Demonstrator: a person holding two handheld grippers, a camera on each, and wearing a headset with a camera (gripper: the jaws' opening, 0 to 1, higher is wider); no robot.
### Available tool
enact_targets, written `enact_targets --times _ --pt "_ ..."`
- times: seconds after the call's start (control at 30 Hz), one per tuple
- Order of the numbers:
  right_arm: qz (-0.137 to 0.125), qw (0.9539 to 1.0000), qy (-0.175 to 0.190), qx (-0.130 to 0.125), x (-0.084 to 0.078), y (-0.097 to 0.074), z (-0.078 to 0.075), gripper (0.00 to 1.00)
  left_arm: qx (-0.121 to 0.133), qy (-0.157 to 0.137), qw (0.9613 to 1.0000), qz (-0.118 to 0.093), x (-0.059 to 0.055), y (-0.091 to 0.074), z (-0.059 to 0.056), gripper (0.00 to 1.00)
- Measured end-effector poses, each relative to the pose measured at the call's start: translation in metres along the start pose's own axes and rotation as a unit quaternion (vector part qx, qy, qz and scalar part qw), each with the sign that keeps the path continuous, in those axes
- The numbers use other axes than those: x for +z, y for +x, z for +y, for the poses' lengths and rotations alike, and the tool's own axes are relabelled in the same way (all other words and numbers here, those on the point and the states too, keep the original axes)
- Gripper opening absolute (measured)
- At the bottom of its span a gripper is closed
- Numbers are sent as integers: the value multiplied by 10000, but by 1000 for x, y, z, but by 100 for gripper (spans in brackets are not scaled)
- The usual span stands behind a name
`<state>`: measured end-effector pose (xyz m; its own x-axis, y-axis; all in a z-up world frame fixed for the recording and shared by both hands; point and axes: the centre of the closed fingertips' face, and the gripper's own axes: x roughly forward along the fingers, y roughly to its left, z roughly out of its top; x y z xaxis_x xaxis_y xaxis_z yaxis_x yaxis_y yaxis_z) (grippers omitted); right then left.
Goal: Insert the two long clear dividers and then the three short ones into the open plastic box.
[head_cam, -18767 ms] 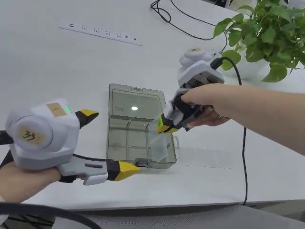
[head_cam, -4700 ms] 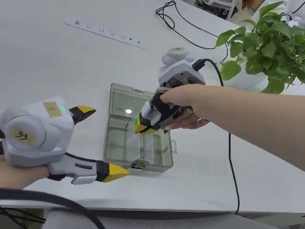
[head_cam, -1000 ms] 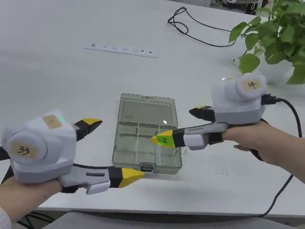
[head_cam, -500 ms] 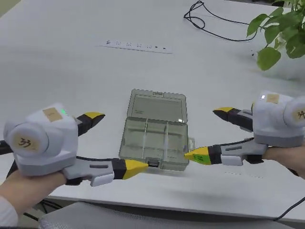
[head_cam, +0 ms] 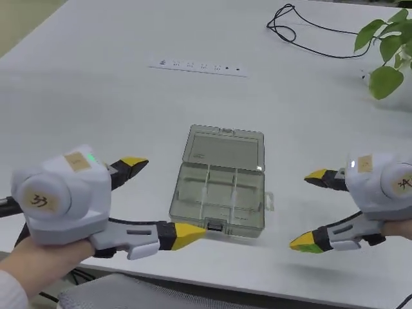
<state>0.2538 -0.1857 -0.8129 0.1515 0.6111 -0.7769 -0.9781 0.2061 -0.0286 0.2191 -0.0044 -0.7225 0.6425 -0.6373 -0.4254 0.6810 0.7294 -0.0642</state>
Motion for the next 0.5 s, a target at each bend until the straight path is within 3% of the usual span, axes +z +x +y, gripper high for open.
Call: enact_targets --times 0.3,0.5 --pt "514 9979 -329 206 -19 17 -2 51 34 15 10000 17 1 1 -1 94" --pt "815 9943 -611 304 -28 23 -3 47 42 -13 10000 22 -2 1 -1 94"
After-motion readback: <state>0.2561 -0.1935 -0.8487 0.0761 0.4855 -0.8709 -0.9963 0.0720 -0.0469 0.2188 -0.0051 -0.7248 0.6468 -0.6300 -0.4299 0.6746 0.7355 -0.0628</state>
